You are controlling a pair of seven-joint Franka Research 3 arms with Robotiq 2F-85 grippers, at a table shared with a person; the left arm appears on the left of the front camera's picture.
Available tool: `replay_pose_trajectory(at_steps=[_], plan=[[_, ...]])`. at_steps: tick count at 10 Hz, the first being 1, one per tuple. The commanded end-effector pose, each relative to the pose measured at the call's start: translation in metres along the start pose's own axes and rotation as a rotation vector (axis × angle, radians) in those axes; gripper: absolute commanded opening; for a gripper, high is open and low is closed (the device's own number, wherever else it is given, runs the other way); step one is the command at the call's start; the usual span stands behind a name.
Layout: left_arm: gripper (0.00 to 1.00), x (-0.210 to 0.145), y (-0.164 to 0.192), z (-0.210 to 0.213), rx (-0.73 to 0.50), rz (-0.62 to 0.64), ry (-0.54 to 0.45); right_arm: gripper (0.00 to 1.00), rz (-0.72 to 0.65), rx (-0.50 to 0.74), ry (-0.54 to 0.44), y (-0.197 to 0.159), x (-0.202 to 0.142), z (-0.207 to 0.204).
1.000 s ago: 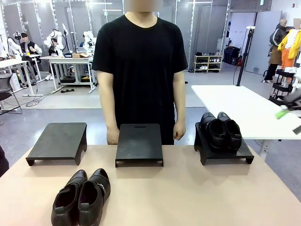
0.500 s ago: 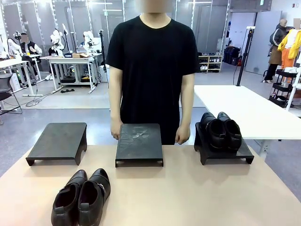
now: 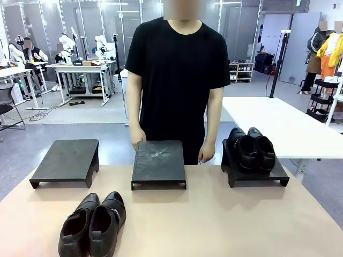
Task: Place the shoes on the stand as instructed by the person.
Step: Pick up another pair of Shoes and place it on the Shoes Stand indicated by the person.
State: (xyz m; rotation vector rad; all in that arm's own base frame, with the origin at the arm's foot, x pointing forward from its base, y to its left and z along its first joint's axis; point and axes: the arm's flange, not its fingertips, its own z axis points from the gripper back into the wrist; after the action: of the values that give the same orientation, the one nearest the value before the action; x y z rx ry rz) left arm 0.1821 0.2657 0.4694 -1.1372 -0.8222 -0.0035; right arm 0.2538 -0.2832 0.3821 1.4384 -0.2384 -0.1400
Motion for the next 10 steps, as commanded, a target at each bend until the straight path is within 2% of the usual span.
replay_pose_trajectory(at_steps=[1, 10], plan=[[1.00, 0.0031, -0.0001, 0.0025, -0.020, -0.022, -0.011, 1.00, 0.024, -0.020, -0.019, 0.0087, -0.0043, 0.0016], [1.00, 0.0031, -0.0001, 0.0025, -0.020, -0.022, -0.011, 1.00, 0.024, -0.020, -0.019, 0.0087, -0.0043, 0.0016]])
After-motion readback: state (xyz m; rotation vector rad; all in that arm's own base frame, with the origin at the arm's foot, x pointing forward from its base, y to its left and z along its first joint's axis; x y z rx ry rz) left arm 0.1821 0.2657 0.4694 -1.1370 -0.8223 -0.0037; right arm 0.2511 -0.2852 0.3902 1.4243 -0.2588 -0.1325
